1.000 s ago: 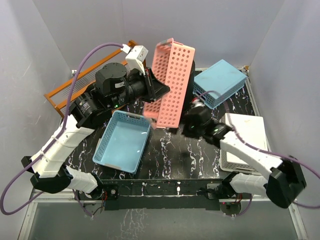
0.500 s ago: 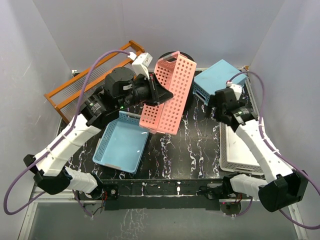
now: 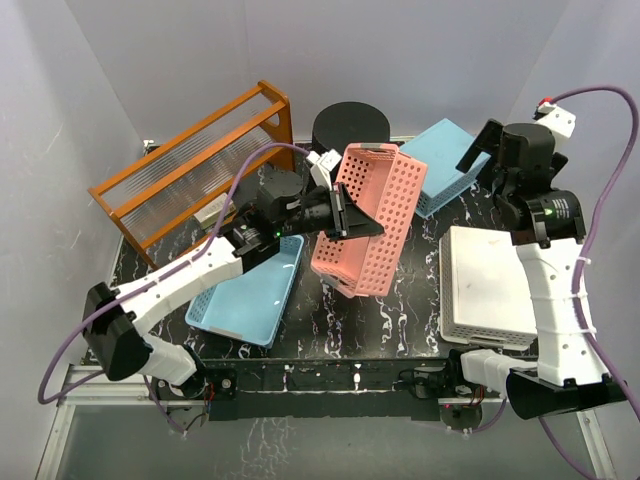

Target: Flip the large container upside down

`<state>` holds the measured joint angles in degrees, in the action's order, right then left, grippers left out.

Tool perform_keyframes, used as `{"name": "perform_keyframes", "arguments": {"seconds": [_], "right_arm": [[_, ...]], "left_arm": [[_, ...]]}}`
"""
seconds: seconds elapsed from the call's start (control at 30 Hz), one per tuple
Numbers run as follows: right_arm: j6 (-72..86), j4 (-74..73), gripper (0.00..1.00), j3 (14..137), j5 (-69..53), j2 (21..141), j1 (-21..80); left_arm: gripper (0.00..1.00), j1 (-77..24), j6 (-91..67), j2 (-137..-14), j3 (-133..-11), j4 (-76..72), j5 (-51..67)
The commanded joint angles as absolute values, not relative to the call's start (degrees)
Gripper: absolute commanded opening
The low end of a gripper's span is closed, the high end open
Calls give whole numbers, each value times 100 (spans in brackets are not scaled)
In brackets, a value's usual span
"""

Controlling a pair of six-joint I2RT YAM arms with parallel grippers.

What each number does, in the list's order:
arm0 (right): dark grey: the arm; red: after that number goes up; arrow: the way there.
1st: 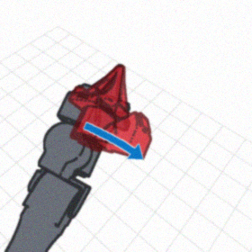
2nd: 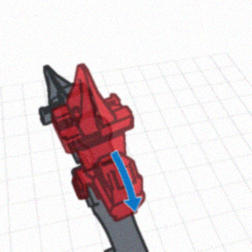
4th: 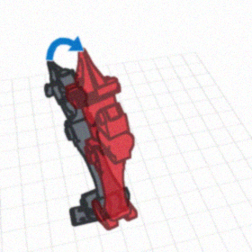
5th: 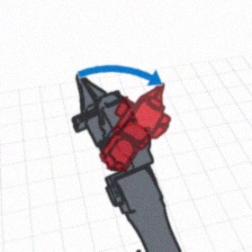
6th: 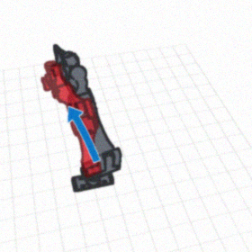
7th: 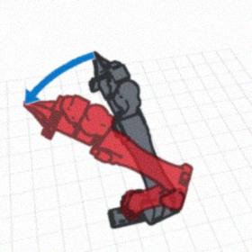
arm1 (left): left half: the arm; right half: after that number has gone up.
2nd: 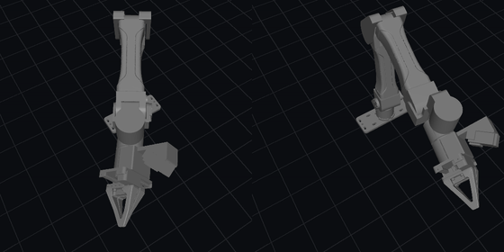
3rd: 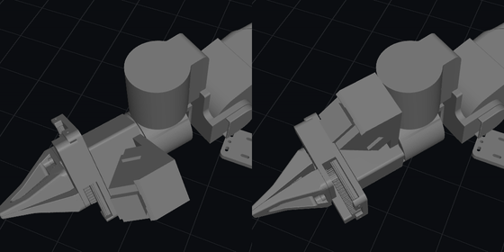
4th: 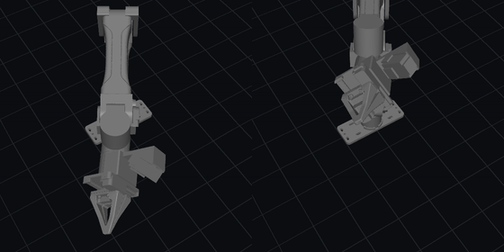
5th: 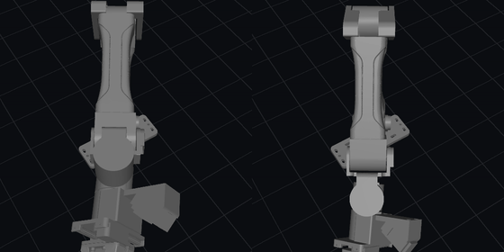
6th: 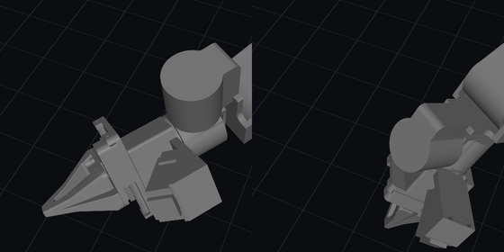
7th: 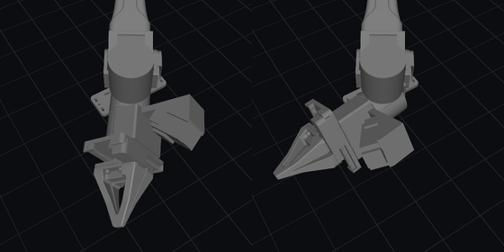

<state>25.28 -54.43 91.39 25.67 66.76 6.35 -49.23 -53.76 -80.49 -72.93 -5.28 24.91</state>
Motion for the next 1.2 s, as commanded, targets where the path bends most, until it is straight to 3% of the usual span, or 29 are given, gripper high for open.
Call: {"name": "perform_keyframes", "arguments": {"seconds": [0.0, 0.13, 0.33, 0.67, 0.9, 1.17], "right_arm": [[2575, -5384, 98, 9455, 2443, 6528, 628], [2593, -5168, 98, 9112, 2353, 6489, 624], [2568, -5134, 98, 8917, 2255, 6406, 624], [2470, -5177, 98, 8893, 2320, 6191, 624], [2453, -5076, 98, 8777, 2149, 6177, 625], [2478, -4951, 98, 8587, 2075, 6097, 624]], "left_arm": [[0, -5064, -6332, -8187, -7052, -1662, 2945], [0, -5266, -6353, -8378, -7093, -1878, 2922], [0, -5880, -5588, -8614, -7490, -1079, 2445], [0, -5860, -6186, -8940, -6683, -2443, 3221], [0, -5381, -8299, -9337, -5579, -5687, 3383], [0, -5306, -10213, -10393, -4698, -8790, 2599]]}}
